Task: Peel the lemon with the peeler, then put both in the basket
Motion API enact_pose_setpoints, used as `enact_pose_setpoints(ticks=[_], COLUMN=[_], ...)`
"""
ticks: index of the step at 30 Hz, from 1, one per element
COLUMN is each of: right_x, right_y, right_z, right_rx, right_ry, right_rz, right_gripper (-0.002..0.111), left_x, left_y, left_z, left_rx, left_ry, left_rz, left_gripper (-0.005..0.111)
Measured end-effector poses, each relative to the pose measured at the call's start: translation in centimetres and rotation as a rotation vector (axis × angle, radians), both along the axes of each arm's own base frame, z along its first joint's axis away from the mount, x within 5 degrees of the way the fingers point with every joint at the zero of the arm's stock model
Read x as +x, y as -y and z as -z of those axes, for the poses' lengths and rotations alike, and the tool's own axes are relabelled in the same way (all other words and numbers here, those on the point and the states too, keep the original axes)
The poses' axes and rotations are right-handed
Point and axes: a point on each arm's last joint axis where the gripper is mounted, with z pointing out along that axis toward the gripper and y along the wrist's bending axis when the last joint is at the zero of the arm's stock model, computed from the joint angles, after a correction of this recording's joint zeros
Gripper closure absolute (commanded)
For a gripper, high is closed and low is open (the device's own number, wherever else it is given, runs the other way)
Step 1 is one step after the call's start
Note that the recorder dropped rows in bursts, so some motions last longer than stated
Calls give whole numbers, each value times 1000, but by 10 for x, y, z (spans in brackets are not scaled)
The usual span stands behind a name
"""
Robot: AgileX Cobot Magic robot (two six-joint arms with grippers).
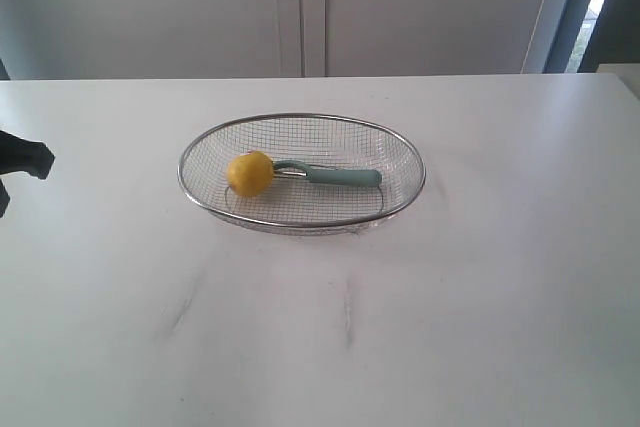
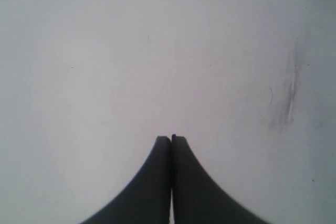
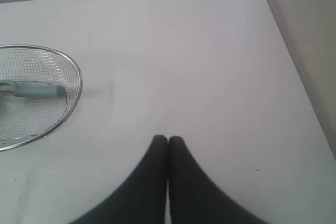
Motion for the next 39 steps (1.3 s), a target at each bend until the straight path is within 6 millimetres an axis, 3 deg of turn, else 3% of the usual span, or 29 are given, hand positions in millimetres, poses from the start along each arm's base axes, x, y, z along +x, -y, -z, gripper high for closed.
enact_pose_setpoints(ticks=[11, 28, 39], right_x=[-9, -93, -109], right_y=[0, -5, -3], right_z=[-4, 2, 28], right_rx=[-2, -14, -28], right_ry=[30, 286, 346], right_rz=[0, 4, 72], right_gripper=[108, 108, 108], left_x=[0, 0, 0], left_y=[0, 0, 0], left_z=[0, 0, 0], left_rx=[0, 0, 0], left_ry=[0, 0, 0], left_rz=[0, 0, 0], left_gripper=[107, 107, 107])
